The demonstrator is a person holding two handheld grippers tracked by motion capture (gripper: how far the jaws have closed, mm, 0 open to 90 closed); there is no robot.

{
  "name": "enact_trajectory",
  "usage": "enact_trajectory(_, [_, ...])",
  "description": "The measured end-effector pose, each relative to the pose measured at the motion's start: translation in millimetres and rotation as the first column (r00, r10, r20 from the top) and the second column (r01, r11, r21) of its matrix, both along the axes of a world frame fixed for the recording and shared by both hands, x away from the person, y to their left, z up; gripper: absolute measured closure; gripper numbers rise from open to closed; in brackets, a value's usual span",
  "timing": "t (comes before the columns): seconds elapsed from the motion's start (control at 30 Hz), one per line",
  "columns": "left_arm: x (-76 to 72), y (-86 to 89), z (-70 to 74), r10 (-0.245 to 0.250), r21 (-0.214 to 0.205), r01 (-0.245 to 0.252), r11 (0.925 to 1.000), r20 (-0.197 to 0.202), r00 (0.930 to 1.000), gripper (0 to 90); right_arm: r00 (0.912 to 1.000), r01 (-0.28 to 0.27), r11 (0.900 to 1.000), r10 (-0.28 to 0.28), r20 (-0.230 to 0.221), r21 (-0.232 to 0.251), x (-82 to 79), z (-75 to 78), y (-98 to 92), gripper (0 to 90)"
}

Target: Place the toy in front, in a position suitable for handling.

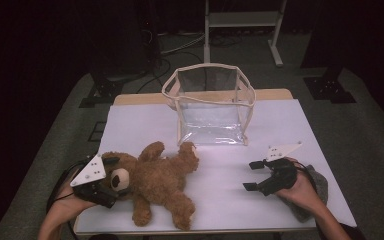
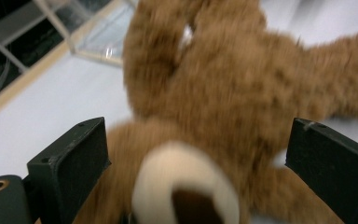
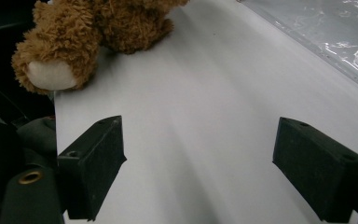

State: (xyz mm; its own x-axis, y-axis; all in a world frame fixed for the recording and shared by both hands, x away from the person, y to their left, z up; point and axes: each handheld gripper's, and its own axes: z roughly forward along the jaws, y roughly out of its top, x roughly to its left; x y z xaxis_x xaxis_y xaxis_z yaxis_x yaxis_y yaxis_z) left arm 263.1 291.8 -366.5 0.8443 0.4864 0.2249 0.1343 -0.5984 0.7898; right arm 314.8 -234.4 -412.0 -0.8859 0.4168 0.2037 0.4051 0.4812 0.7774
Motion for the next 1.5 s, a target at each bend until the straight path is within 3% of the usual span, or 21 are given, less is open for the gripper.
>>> enact_trajectory(0.17, [1.3,15.4,-18.0,0.035,-0.001,-0.035,0.9994,-0.016,0.9993,5.2,0.9998,-0.02,0.9998,0.02,-0.003,-0.003,1.3,0.3,5.9,15.1])
enact_trajectory(0.23, [4.2,20.5,-25.1,0.038,-0.028,-0.038,0.9989,0.0,0.9993,6.3,0.9997,-0.025,0.9997,0.025,-0.007,-0.003,1.5,0.0,7.5,15.2])
enact_trajectory(0.37, [12.4,16.8,-30.2,0.044,0.031,-0.044,0.9985,0.028,0.9987,10.2,0.9993,-0.037,0.9993,0.037,-0.011,-0.005,1.1,1.5,10.9,15.4])
enact_trajectory(0.43, [15.3,14.4,-31.6,0.049,0.036,-0.05,0.9981,0.029,0.9984,10.3,0.9987,-0.049,0.9988,0.049,-0.008,-0.001,1.0,3.8,14.1,15.5])
enact_trajectory(0.5, [21.1,10.3,-33.3,0.052,0.081,-0.055,0.9952,0.043,0.9977,16.0,0.9973,-0.073,0.9973,0.073,-0.002,0.009,1.7,7.1,19.4,15.5])
enact_trajectory(0.6, [30.4,11.4,-32.9,0.06,0.047,-0.061,0.997,0.021,0.998,20.4,0.9954,-0.096,0.9953,0.096,0.003,0.014,2.4,11.4,27.0,15.5])
enact_trajectory(0.7, [33.3,11.4,-33.5,0.057,0.029,-0.058,0.9979,0.013,0.9983,25.9,0.9901,-0.14,0.9901,0.14,0.005,0.012,4.9,17.9,41.8,15.6])
enact_trajectory(0.97, [31.4,11.1,-33.1,0.051,0.04,-0.052,0.9979,0.024,0.9984,28.1,0.9625,-0.271,0.961,0.271,0.01,0.054,19.0,40.4,103.0,18.7])
enact_trajectory(1.1, [32.8,10.4,-32.7,0.051,0.029,-0.052,0.9982,0.021,0.9985,28.5,0.9495,-0.314,0.9492,0.314,0.011,0.02,23.1,44.5,131.5,18.9])
enact_trajectory(1.17, [34.4,10.4,-32.0,0.047,0.03,-0.048,0.9984,0.017,0.9987,28.6,0.9477,-0.319,0.9475,0.319,0.01,0.018,24.2,44.2,139.0,19.7])
enact_trajectory(1.2, [35.8,10.2,-31.2,0.044,0.034,-0.044,0.9984,0.015,0.9989,28.7,0.9427,-0.334,0.9426,0.334,-0.006,0.015,27.3,42.2,153.2,20.8])
enact_trajectory(1.33, [36.2,9.6,-30.8,0.047,0.03,-0.047,0.9984,0.01,0.9988,28.8,0.9379,-0.347,0.938,0.346,-0.019,0.001,32.9,37.1,174.6,22.4])
enact_trajectory(1.4, [36.1,8.8,-31.1,0.047,0.025,-0.048,0.9986,0.011,0.9988,29.0,0.9361,-0.351,0.9364,0.35,-0.036,-0.014,35.7,30.1,196.8,25.1])
enact_trajectory(1.5, [36.9,6.2,-32.3,0.054,0.019,-0.054,0.9984,0.002,0.9986,29.6,0.9475,-0.319,0.9426,0.32,-0.011,-0.098,34.5,19.1,216.3,32.2])
